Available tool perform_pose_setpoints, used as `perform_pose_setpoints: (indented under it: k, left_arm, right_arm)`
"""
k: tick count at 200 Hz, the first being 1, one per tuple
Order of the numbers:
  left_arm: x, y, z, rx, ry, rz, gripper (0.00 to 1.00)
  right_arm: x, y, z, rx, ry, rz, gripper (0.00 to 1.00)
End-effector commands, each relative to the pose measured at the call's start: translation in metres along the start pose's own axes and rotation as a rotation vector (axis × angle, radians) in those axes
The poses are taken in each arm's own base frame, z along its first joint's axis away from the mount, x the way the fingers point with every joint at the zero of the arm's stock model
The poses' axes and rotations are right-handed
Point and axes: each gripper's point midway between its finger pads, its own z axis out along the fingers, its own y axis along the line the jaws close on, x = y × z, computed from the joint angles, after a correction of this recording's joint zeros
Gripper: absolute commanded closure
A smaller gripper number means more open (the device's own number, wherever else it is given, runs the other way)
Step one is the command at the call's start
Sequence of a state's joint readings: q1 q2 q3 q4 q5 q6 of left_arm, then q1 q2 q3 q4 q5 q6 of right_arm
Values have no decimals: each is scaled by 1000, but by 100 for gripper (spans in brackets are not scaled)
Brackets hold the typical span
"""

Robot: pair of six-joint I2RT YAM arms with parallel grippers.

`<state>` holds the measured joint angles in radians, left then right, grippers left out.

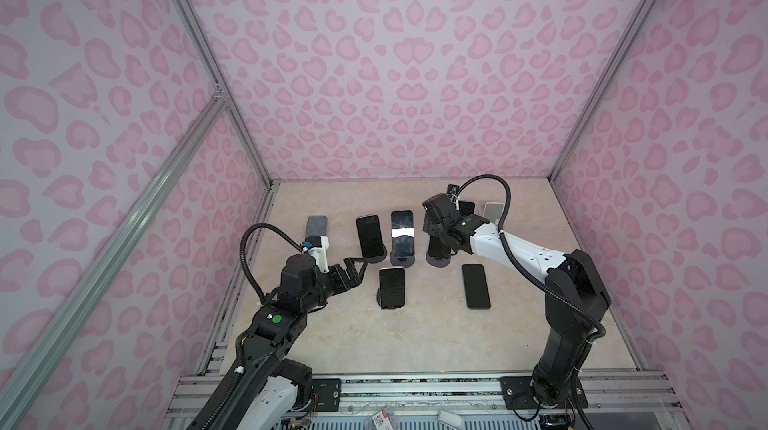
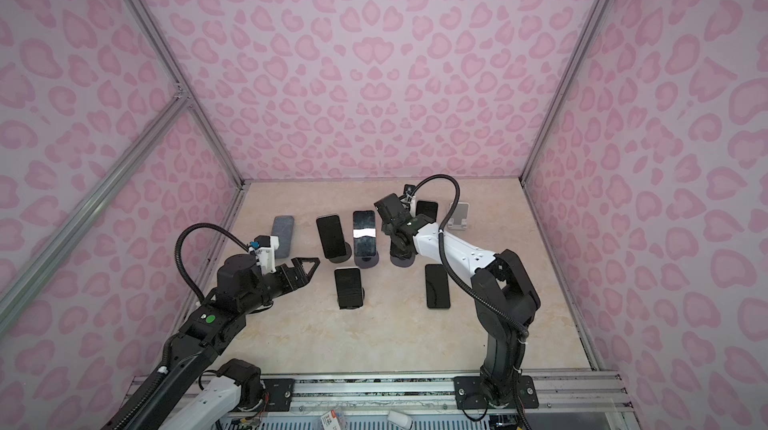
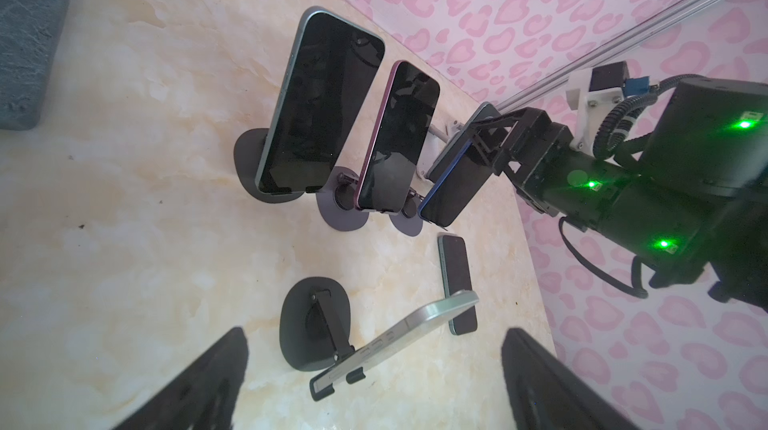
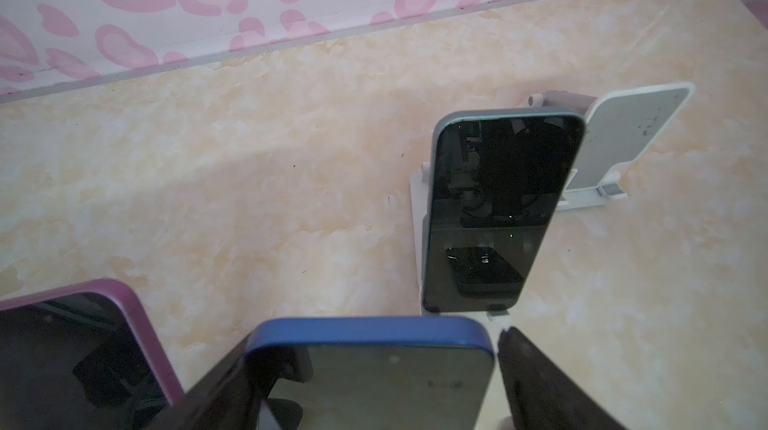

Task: Remove the phone from the phone stand
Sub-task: 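Close the right gripper on the top edge of the blue-edged phone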

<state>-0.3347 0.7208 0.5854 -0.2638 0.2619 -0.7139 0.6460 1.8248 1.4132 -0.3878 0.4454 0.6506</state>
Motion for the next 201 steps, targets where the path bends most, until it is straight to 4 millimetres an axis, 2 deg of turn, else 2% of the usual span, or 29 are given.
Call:
perform_pose_setpoints:
  k: [1, 60, 105, 201]
  left_arm:
    - [-1, 0, 0, 1, -6, 4, 2]
    - [0, 2, 2, -6, -2, 4, 2]
    - [1, 3, 3, -10, 2, 1, 2]
    - [2, 4, 5, -10, 8, 2, 2]
  right_arm:
    - [3, 2, 6, -7, -2, -3, 15]
    - [7, 7, 9, -31, 7, -2, 17]
    - [13, 3, 12, -9, 19, -3, 16]
    - [16, 5, 12, -29, 33, -45, 28]
